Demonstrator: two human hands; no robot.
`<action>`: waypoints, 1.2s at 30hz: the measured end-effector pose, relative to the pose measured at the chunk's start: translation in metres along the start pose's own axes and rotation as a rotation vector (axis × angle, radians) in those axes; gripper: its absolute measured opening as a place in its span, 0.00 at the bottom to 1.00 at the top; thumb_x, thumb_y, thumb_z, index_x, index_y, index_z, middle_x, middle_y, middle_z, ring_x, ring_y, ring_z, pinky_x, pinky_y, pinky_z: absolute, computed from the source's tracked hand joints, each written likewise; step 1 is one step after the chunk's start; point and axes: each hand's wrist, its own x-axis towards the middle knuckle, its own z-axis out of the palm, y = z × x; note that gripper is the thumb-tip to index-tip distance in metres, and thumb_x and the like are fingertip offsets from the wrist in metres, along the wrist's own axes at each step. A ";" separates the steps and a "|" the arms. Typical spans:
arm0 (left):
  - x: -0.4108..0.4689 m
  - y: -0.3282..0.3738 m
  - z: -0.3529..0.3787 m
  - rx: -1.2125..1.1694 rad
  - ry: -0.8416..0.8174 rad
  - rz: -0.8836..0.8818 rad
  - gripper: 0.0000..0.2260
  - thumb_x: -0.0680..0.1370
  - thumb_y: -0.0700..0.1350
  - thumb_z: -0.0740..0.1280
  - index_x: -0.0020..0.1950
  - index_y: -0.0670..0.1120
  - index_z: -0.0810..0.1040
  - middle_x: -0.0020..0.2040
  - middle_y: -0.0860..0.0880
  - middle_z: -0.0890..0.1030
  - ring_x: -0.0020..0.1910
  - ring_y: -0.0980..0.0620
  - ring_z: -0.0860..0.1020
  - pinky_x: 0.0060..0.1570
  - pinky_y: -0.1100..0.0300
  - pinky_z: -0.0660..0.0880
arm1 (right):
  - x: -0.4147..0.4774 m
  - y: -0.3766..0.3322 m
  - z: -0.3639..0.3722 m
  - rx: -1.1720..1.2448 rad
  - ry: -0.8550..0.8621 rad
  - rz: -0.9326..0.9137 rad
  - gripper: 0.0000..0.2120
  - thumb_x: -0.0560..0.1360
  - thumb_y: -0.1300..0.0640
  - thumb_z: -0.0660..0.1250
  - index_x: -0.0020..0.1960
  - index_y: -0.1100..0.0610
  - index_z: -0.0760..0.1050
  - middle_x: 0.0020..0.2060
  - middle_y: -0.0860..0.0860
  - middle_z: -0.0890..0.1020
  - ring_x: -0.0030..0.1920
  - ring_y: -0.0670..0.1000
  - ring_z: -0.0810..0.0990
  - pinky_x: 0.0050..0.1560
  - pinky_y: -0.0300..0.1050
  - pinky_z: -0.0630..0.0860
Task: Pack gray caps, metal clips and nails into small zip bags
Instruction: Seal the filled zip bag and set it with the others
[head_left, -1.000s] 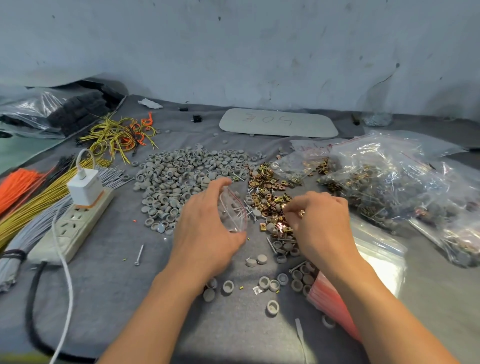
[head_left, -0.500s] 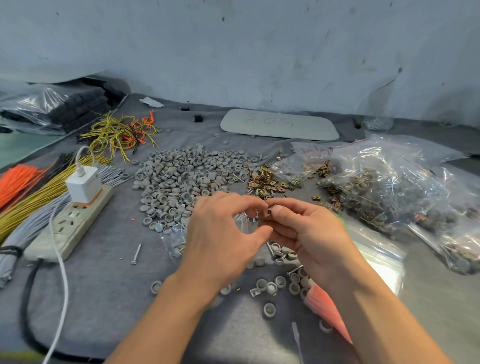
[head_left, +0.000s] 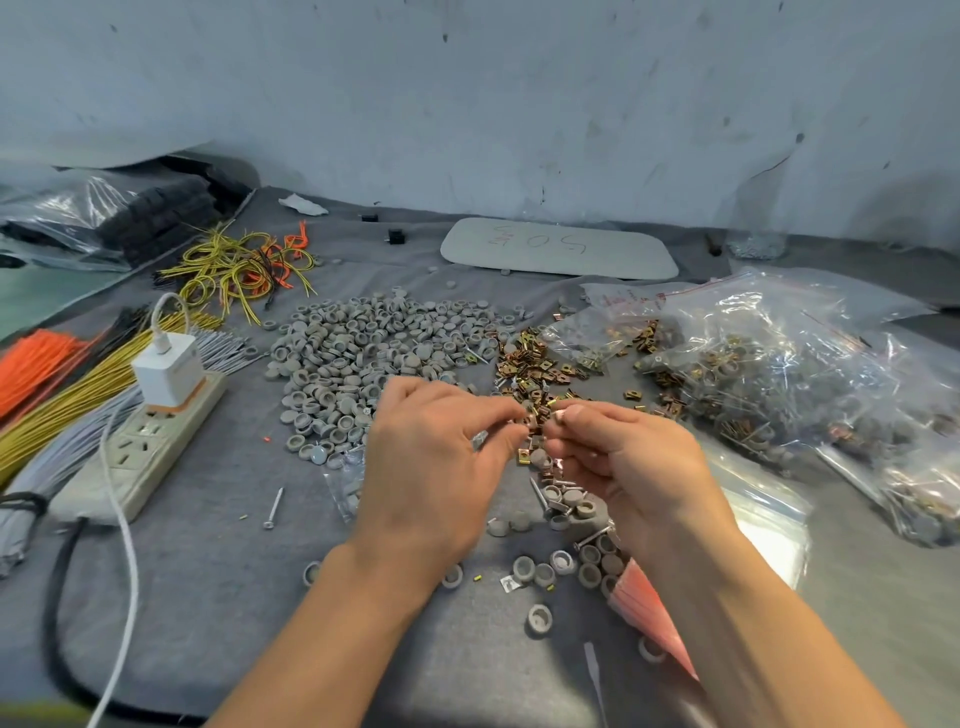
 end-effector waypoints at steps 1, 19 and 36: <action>0.000 0.000 -0.001 0.012 0.034 -0.001 0.06 0.71 0.50 0.78 0.47 0.52 0.88 0.42 0.57 0.87 0.42 0.57 0.79 0.52 0.56 0.67 | 0.002 -0.001 -0.001 0.036 0.058 -0.005 0.05 0.78 0.66 0.69 0.46 0.61 0.84 0.36 0.55 0.87 0.31 0.48 0.85 0.32 0.36 0.80; 0.007 -0.006 -0.008 -0.029 -0.070 -0.195 0.28 0.64 0.59 0.79 0.64 0.64 0.81 0.56 0.67 0.76 0.61 0.62 0.70 0.64 0.60 0.67 | -0.006 0.009 0.015 0.089 -0.152 0.138 0.14 0.80 0.65 0.67 0.38 0.62 0.86 0.31 0.54 0.79 0.26 0.45 0.71 0.23 0.33 0.63; -0.003 -0.032 -0.004 0.005 -0.362 -0.416 0.27 0.66 0.49 0.77 0.61 0.65 0.74 0.48 0.59 0.81 0.49 0.55 0.78 0.48 0.54 0.77 | 0.005 0.010 0.044 -0.634 -0.074 -0.353 0.09 0.74 0.55 0.76 0.41 0.40 0.88 0.36 0.42 0.87 0.42 0.48 0.86 0.43 0.47 0.82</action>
